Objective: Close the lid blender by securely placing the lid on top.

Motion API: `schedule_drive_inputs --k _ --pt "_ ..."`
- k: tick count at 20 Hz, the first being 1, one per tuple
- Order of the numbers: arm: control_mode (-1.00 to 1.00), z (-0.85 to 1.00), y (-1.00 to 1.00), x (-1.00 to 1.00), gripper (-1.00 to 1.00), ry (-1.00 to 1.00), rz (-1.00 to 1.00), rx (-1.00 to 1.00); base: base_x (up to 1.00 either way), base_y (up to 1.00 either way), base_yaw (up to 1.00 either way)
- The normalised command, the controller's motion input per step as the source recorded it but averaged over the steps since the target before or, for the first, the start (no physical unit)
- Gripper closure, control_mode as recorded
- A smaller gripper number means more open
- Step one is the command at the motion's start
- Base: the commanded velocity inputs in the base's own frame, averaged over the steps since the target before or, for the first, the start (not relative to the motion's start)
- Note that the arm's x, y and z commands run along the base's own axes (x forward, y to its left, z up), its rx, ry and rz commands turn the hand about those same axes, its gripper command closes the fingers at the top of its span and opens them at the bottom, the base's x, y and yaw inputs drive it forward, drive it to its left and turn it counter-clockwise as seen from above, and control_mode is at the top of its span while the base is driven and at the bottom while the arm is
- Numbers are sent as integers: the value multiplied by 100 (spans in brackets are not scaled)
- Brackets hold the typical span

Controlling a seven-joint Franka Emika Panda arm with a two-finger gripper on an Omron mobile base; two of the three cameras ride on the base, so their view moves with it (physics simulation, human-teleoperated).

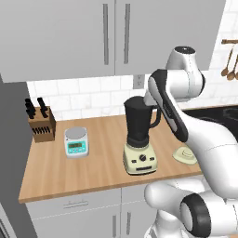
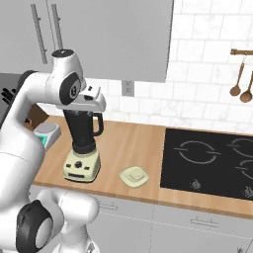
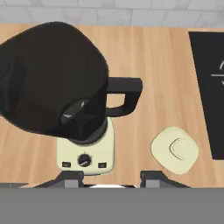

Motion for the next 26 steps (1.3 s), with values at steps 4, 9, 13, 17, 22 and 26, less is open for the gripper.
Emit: schedule_drive_inputs --k 4,9,13,17,22,26 --pt "-100 -16 -58 -11 -100 0 -6 12 0 0 0" --pt "-100 -77 -100 -3 -100 -1 -4 40 0 0 0" --pt "-100 -93 -100 0 -100 -1 5 29 0 0 0" --pt "-100 -67 -100 6 -100 0 21 7 0 0 0" --pt "-100 -54 -74 3 -100 -4 36 -5 0 0 0" --pt "-100 -53 -37 0 -100 -16 42 -15 0 0 0"
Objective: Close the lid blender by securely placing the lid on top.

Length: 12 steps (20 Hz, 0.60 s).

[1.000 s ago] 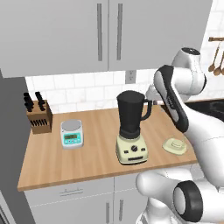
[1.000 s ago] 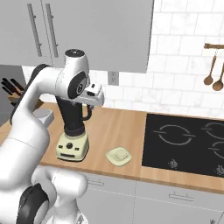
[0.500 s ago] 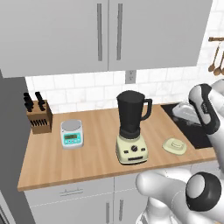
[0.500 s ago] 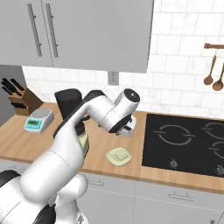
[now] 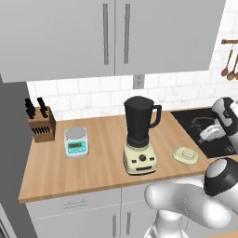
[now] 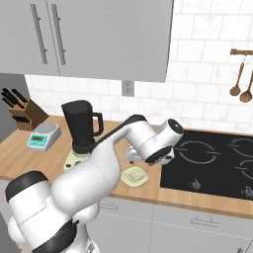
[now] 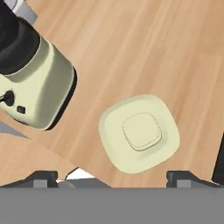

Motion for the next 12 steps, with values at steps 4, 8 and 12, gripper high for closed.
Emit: schedule_drive_inputs --k 4,8,12 --pt "-100 -28 -3 0 -100 -15 28 -14 0 0 0" --pt "-100 -19 44 -1 -100 -2 1 -13 0 0 0" --pt "-100 -28 60 0 -100 1 0 -17 0 0 0"
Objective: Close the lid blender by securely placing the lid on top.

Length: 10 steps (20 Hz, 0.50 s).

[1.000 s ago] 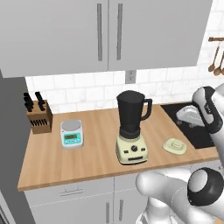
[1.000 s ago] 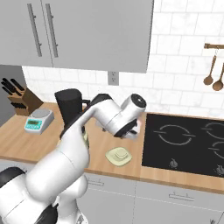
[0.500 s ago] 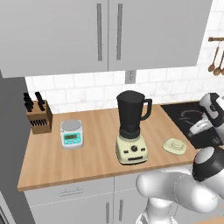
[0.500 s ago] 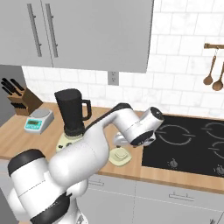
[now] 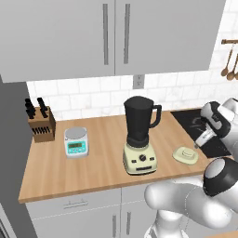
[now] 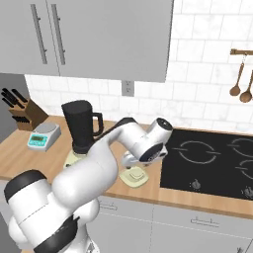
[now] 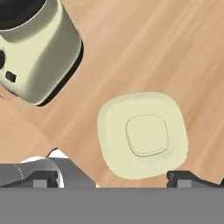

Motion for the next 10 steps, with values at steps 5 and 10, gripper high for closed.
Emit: schedule_drive_inputs --k 5,10 --pt "-100 -28 27 0 -100 1 0 -20 0 0 0" --pt "-100 -22 0 3 -100 3 0 -18 0 0 0"
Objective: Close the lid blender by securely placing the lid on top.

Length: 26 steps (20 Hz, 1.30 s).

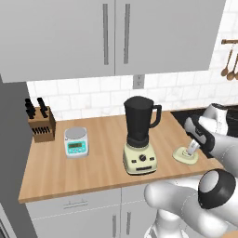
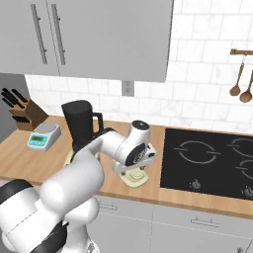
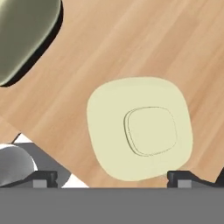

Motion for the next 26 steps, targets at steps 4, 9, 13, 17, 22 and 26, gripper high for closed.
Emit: schedule_drive_inputs --k 4,9,13,17,22,26 --pt "-100 -7 -2 21 -100 0 0 -8 0 0 0" --pt "-100 -2 0 17 -100 3 0 0 0 0 0" --pt "-100 -2 -9 33 -100 7 0 0 0 0 0" --pt "-100 -2 -13 31 -100 13 0 0 0 0 0" --pt "-100 -10 -30 9 -100 13 0 0 0 0 0" --pt "-100 -18 -5 0 -100 8 0 0 0 0 0"
